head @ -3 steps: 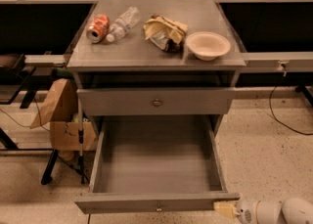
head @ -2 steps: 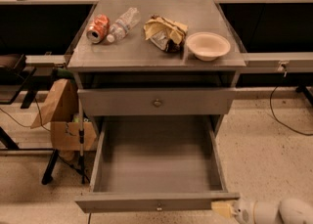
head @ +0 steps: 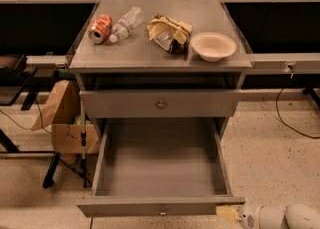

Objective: Close middle drawer

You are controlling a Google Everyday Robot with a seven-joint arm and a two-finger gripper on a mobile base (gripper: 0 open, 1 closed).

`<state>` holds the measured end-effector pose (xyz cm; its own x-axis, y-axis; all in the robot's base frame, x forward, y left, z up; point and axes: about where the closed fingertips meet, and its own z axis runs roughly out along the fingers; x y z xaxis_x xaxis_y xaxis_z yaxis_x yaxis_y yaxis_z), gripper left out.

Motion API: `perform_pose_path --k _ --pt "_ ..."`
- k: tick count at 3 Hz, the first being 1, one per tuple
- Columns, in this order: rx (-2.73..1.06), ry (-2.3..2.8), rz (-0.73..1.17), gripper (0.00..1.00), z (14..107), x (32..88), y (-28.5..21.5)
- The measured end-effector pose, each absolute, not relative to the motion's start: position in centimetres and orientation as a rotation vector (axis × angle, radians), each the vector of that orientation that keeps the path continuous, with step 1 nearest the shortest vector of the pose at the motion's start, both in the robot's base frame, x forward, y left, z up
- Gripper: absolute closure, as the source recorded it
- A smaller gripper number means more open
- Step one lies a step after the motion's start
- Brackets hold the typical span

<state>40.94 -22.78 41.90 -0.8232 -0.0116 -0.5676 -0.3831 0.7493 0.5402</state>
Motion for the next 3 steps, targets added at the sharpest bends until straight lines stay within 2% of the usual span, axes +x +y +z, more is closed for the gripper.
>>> perform_pose_path --k 3 --pt "-0.303 2.386 0.903 1.0 42.28 41.03 -21.7"
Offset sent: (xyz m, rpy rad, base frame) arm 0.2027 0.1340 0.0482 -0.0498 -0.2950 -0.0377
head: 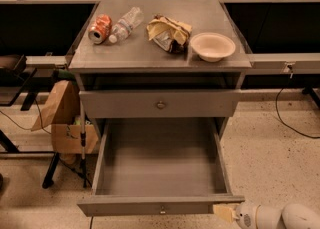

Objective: Close middle drawer

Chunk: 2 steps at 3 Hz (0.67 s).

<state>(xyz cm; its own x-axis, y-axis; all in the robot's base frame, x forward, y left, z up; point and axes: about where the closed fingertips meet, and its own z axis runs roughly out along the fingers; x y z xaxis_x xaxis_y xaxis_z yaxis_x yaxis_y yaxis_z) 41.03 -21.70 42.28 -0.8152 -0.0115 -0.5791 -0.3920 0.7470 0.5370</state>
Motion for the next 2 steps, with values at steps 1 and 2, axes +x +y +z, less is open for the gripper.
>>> perform_pose_path --k 1,2 --pt "-0.319 2.377 0.905 1.0 42.9 41.5 -20.5" --pt "-0.335 2.365 0.896 1.0 43.3 42.3 -19.5"
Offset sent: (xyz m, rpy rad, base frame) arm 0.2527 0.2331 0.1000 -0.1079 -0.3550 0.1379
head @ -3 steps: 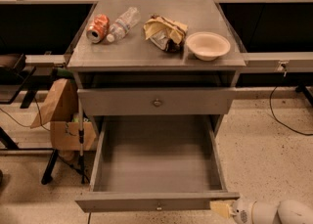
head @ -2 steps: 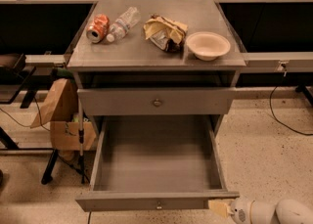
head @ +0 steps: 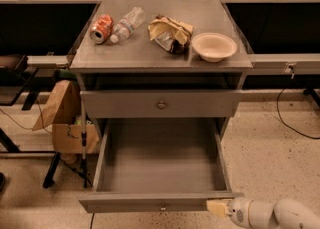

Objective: Close middle drawer

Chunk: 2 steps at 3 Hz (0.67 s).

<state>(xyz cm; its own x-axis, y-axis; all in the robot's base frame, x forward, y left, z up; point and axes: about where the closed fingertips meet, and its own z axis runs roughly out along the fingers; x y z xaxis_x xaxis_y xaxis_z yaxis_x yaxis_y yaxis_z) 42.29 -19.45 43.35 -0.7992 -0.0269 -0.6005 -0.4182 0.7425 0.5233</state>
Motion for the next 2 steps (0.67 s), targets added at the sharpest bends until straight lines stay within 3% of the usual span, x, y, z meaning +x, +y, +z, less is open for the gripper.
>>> perform_pose_path --k 2 --pt "-0.348 2.36 0.889 1.0 43.61 42.61 -18.73"
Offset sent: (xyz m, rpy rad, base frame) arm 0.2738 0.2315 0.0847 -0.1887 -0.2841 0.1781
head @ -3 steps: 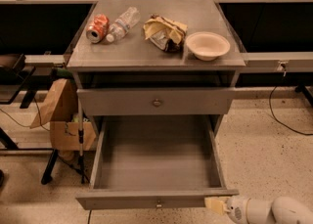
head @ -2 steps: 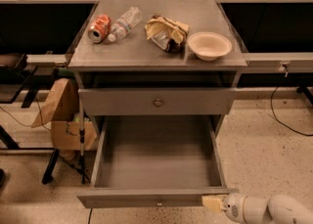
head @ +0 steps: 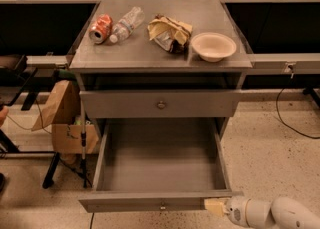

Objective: Close middle drawer

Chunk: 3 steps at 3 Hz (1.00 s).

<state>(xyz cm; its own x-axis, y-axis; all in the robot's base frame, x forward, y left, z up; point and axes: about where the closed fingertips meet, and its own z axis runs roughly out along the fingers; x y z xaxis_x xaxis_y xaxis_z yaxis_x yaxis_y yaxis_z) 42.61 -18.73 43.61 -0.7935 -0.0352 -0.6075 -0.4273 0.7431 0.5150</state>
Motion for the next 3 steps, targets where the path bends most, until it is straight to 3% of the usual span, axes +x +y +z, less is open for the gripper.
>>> perform_pose_path --k 3 --pt "-0.398 2.338 0.859 1.0 44.2 44.5 -16.8"
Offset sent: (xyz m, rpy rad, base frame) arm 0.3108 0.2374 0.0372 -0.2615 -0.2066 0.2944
